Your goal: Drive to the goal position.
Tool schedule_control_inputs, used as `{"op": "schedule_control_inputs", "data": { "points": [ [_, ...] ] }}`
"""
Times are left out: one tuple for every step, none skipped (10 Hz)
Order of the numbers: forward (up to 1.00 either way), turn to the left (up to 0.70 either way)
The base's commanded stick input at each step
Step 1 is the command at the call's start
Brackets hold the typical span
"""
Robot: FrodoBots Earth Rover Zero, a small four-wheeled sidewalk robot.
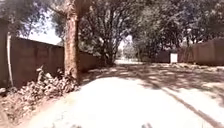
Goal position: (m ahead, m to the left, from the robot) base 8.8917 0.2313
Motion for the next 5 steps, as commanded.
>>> {"op": "schedule_control_inputs", "data": {
  "points": [
    [0.70, 0.00],
    [0.70, 0.00],
    [0.70, 0.00],
    [0.70, 0.00],
    [0.70, 0.00]
  ]
}}
